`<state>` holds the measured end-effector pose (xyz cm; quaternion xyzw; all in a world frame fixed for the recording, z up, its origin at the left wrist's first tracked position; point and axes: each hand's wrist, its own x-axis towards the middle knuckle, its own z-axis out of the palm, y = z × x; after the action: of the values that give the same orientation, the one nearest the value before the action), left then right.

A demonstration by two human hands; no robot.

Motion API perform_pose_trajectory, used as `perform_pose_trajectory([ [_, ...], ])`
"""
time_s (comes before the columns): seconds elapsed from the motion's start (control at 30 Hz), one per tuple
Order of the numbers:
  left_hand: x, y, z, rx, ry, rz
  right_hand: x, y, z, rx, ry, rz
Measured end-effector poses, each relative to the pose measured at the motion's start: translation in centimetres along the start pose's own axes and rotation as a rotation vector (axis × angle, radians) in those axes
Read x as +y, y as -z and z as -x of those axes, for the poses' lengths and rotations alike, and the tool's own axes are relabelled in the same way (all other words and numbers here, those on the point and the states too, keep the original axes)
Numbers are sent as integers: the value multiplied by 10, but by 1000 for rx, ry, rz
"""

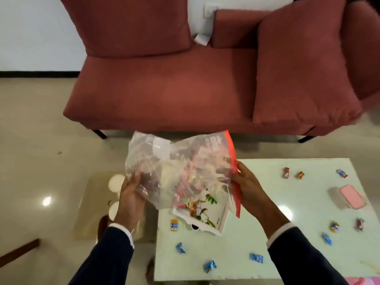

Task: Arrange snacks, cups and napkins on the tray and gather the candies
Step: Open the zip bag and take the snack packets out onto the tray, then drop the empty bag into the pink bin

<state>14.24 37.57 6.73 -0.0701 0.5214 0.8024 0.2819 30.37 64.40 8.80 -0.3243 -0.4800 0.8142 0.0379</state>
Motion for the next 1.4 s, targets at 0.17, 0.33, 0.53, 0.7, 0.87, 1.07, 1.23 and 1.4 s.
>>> perform_pose_trajectory([
  [0.17, -8, 4, 48, 31, 21, -261, -64, 21, 39, 96, 244, 464],
  [0.33, 2, -8, 73, 231, 14, -467, -94, 45, 77, 152, 302, 604],
  [0.53, 13, -53, 98, -29, -112, -610, -77, 17, 136, 163, 424, 668],
  [0.7, 13, -103, 129, -371, -18, -726, -48, -21, 188, 31, 462, 769],
  [0.87, -6, -126, 186, -730, 117, -570, -15, -45, 241, -53, 374, 761],
  [1.07, -35, -156, 225, -550, 107, -498, 14, -10, 298, 109, 368, 618],
  [1.23, -71, -186, 252, -786, 430, -274, 30, 61, 336, 524, 206, 552],
  [1.4, -143, -240, 286, -885, 612, -216, 51, 161, 372, 408, 56, 250],
])
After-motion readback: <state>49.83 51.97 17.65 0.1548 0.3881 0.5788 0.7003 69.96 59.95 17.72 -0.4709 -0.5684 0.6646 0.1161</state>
